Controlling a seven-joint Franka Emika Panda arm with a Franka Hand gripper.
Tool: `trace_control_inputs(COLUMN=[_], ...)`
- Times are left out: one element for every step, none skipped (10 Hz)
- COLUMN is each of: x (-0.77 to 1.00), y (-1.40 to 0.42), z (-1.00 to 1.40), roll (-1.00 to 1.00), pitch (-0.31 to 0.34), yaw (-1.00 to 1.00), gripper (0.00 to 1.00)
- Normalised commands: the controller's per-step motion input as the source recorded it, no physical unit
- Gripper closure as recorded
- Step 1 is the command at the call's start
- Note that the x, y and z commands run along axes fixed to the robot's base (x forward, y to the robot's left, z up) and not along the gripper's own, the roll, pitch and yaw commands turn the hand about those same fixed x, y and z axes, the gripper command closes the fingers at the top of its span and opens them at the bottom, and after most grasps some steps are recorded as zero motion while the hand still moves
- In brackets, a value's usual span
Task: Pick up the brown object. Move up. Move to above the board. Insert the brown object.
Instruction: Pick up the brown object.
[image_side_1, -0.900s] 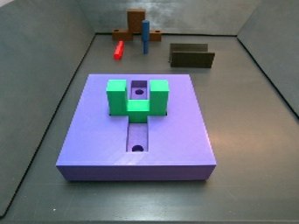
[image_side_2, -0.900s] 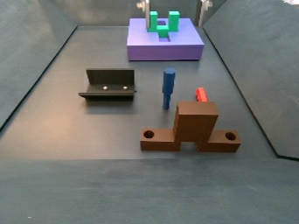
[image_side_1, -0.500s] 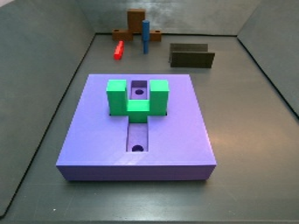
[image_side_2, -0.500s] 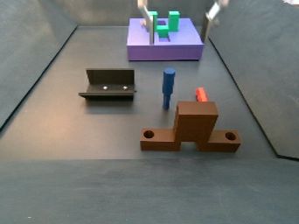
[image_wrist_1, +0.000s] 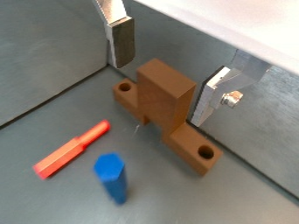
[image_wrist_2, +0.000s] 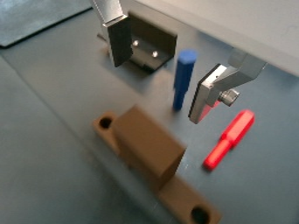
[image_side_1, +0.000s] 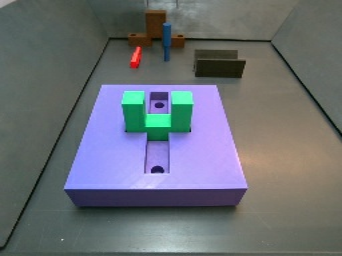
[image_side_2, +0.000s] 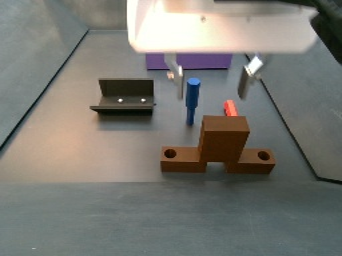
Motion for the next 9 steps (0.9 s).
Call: trace_control_inputs(x=[-0.12, -0.25, -0.29, -0.17, -0.10, -0.10, -0.04, -0.01, 0.00], y=[0.37, 0.32, 0.21, 0.11, 0.11, 0.09, 0.09, 0.11, 0.11], z=[-0.11, 0.00, 0.00, 0.00, -0.07, -0.09, -0.11, -0.17, -0.21], roll=[0.05, 0.00, -0.06, -0.04, -0.01, 0.00, -0.01, -0.01, -0.01], pitch=[0.000, 0.000, -0.004, -0.033, -0.053, -0.063, -0.060, -0.067, -0.071], yaw=[-0.17, -0.25, -0.27, -0.16, -0.08, -0.05, 0.00, 0.00, 0.00], gripper=[0.00, 0.00, 0.00, 0.00, 0.00, 0.00, 0.00, 0.00, 0.00])
